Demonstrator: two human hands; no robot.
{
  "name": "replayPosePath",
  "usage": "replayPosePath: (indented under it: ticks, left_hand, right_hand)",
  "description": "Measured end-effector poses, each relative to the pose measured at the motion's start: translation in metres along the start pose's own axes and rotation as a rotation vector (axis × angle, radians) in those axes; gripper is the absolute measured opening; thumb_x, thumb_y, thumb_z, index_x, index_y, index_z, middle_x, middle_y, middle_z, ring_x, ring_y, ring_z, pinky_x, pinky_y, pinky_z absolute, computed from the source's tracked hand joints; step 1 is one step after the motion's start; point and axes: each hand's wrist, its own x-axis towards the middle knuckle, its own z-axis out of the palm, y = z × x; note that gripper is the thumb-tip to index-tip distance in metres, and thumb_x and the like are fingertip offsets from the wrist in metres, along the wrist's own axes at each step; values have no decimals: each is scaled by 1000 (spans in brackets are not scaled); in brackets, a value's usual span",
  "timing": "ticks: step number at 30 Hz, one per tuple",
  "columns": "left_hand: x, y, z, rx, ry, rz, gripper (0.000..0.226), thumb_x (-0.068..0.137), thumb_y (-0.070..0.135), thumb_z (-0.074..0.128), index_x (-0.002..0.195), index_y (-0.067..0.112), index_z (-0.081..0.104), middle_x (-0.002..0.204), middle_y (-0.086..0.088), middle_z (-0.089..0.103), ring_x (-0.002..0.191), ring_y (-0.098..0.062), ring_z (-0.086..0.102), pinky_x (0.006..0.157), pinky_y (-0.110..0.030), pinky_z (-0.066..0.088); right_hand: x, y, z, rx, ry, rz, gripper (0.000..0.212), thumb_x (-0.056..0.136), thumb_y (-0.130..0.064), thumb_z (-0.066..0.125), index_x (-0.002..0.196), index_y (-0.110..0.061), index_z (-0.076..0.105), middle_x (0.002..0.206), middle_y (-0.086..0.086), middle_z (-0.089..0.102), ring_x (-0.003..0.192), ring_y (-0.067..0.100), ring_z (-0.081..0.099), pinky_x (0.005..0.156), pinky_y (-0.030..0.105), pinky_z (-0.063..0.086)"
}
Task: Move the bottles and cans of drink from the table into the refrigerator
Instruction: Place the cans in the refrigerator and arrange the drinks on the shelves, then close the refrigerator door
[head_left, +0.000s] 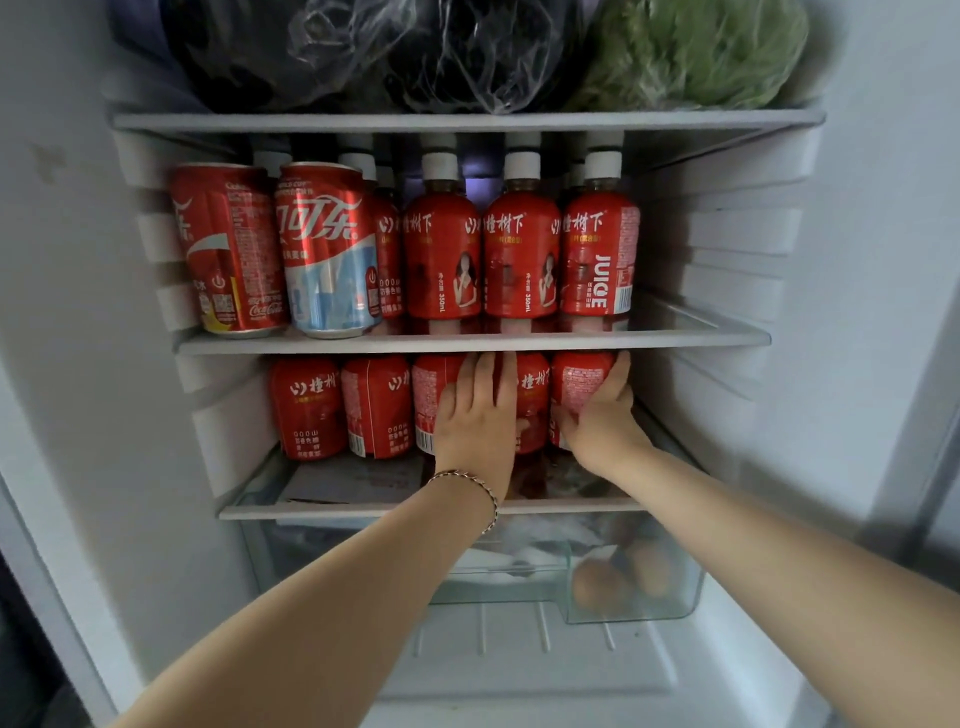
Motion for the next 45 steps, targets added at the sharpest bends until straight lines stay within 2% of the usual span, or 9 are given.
replayPosePath:
  ticks: [6, 10, 15, 20, 22, 27, 32, 42, 45]
  left_hand:
    - [-2, 2, -7, -66, -68, -51, 86, 53, 36, 88, 128, 10, 55, 121, -11, 60, 114, -26, 58, 88, -39, 50]
    - [0, -1, -23, -292, -238, -49, 63, 92, 5, 47, 147, 11, 18, 151, -7, 16, 137, -22, 24, 112, -27, 23]
    - [-9, -4, -64, -442, -342, -223, 21, 93, 15, 43, 108, 13, 58, 108, -4, 60, 83, -19, 60, 74, -30, 51]
    - [-23, -4, -95, -152, -686, -57, 27, 94, 24, 44, 110, 8, 59, 112, -9, 62, 102, -25, 59, 82, -30, 46]
    - [-37, -2, -112, -101, -698, 23, 31, 94, 26, 45, 113, 6, 59, 115, -10, 60, 106, -26, 58, 80, -29, 44]
    - [-81, 3, -158, -217, -662, 72, 27, 91, 22, 46, 104, 6, 63, 107, -11, 64, 100, -28, 61, 80, -34, 48]
    - [-133, 30, -211, -351, -619, 141, 29, 91, 28, 47, 102, 8, 64, 103, -9, 65, 98, -28, 61, 79, -34, 48]
    - [-213, 145, -302, -444, -538, 318, 23, 91, 24, 40, 91, 13, 60, 84, -2, 58, 78, -23, 54, 68, -27, 41]
    - [-233, 186, -319, -459, -530, 316, 23, 91, 25, 40, 81, 13, 57, 70, 1, 53, 73, -23, 54, 63, -25, 39]
  right_hand:
    - [6, -3, 10, -176, 30, 142, 103, 89, -40, 57, 145, -23, -27, 154, 15, 14, 120, 33, 50, 92, 43, 47]
    - [6, 1, 7, -171, -17, 182, 103, 87, -35, 63, 148, -13, -16, 150, 16, 25, 126, 33, 45, 99, 43, 41]
    - [-17, -1, -18, -476, -244, 155, 77, 82, -38, 66, 142, -5, 31, 139, 13, 44, 122, 28, 50, 95, 33, 46]
    - [-84, -24, -55, -721, -411, -137, 34, 92, -31, 53, 111, -4, 60, 93, 10, 57, 92, 27, 60, 57, 24, 38]
    - [-123, -33, -68, -719, -397, -165, 31, 90, -31, 54, 104, -5, 62, 85, 7, 54, 80, 24, 55, 59, 24, 38]
    - [-224, -39, -103, -537, -247, -140, 17, 88, -25, 55, 80, -12, 63, 66, -1, 51, 74, 23, 55, 54, 23, 37]
    - [-311, -27, -152, -572, 38, -147, 19, 86, -20, 52, 87, -13, 70, 94, 5, 70, 92, 26, 63, 76, 30, 51]
    - [-457, 47, -325, -836, 698, -141, 17, 84, -18, 54, 83, -10, 70, 68, 10, 66, 74, 33, 63, 65, 33, 47]
    - [-486, 88, -380, -738, 929, -41, 28, 83, -19, 52, 99, -3, 67, 89, 18, 66, 93, 37, 60, 81, 41, 45]
